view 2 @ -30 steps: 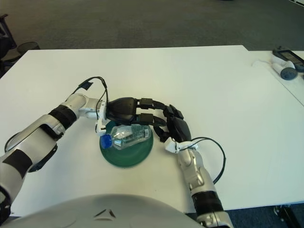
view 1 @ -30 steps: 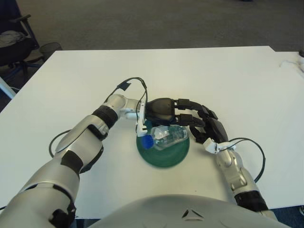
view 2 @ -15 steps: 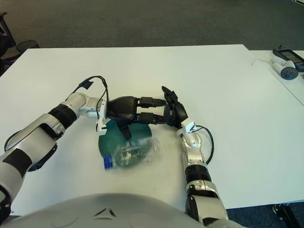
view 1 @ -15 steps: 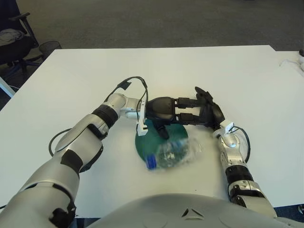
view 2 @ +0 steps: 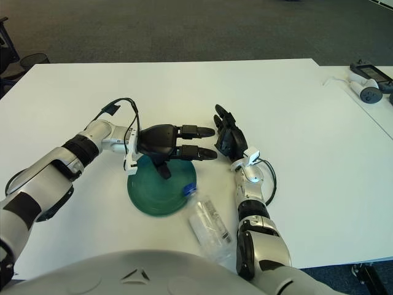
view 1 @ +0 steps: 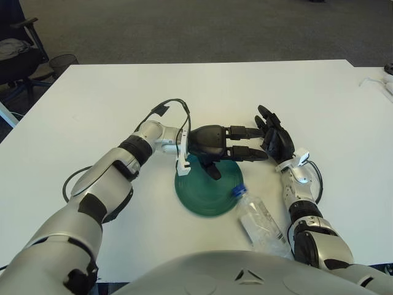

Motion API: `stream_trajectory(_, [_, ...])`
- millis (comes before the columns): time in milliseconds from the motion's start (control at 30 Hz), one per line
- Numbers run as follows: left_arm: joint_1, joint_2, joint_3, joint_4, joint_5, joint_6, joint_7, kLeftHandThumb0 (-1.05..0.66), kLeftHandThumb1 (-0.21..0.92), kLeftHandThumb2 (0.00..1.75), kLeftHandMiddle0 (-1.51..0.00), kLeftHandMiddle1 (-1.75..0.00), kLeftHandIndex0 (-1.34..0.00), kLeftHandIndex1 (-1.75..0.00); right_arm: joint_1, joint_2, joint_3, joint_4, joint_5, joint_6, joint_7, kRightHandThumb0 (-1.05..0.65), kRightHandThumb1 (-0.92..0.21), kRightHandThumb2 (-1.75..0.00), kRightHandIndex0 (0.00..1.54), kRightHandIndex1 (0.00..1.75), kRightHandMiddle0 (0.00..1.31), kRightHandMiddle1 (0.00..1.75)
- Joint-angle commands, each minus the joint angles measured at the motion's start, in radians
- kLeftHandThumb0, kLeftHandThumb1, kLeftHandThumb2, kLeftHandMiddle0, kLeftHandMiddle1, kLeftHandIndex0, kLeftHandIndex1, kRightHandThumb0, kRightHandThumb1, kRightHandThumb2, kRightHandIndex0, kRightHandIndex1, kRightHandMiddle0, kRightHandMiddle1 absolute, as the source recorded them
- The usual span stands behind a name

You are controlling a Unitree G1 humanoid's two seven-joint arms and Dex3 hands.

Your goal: Put the bottle into the plate.

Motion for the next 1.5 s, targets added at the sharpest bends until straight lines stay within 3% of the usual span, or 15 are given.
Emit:
stream_trajectory(0, [-0.022,0.012,-0.003,0.014,-0.004,0.002,0.037,-1.04,0.92,1.06,0.00,0.00,0.00,-0.08,0.120,0.053,-0.034,0.184,0.075,-0.026,0.042,-0.75,-0.92,-1.08,0.07,0.03,0.00,0.25])
stream_trajectory(500, [-0.040,0.012,0.005,0.047,-0.019,-0.009,0.081,-1.02,0.92,1.04,0.00,0.00,0.00,-0.06,0.120,0.053,-0.055,0.230,0.057,-0.073,-0.004,-0.79,-0.92,-1.09,0.15,0.06,0.00,0.36])
stream_trajectory(567, [-0.041,0.012,0.005,0.051,-0.022,-0.011,0.081,-1.02,0.92,1.04,0.00,0.00,0.00,-0.05,0.133,0.026,0.025,0.179,-0.103,-0.112,-0.184,-0.76,-0.92,-1.13,0.14,0.06,0.00,0.35])
stream_trajectory(633, [-0.043,0.012,0.005,0.055,-0.027,-0.014,0.080,-1.01,0.92,1.04,0.00,0.00,0.00,-0.05,0.159,-0.031,0.169,0.043,-0.421,-0.039,-0.508,-0.72,-0.92,-1.14,0.12,0.04,0.00,0.33])
stream_trajectory(733, [-0.045,0.010,0.007,0.062,-0.033,-0.016,0.078,-1.01,0.92,1.04,0.00,0.00,0.00,-0.04,0.173,0.025,0.040,0.236,-0.131,-0.098,-0.219,-0.73,-0.92,-1.10,0.13,0.05,0.00,0.39])
stream_trajectory(767, [-0.047,0.010,0.009,0.064,-0.035,-0.017,0.077,-1.01,0.92,1.04,0.00,0.00,0.00,-0.04,0.190,0.034,0.023,0.252,-0.087,-0.114,-0.181,-0.74,-0.92,-1.09,0.14,0.05,0.00,0.43])
stream_trajectory(900, [-0.052,0.009,0.012,0.070,-0.041,-0.018,0.077,-1.00,0.92,1.04,0.00,0.00,0.00,-0.03,0.211,0.031,0.015,0.228,-0.047,-0.085,-0.150,-0.77,-0.92,-1.08,0.16,0.05,0.00,0.49])
stream_trajectory(1200, [-0.062,0.008,0.012,0.082,-0.045,-0.023,0.087,-1.00,0.92,1.03,0.00,0.00,0.00,0.00,0.049,0.025,-0.033,0.300,0.014,0.105,-0.126,-0.79,-0.92,-1.00,0.16,0.05,0.00,0.52])
stream_trajectory(1467, [-0.061,0.006,0.012,0.097,-0.053,-0.035,0.084,-0.98,0.92,1.03,0.00,0.00,0.00,0.00,0.027,0.033,-0.063,0.318,0.061,0.088,-0.084,-0.83,-0.92,-0.94,0.13,0.03,0.00,0.41])
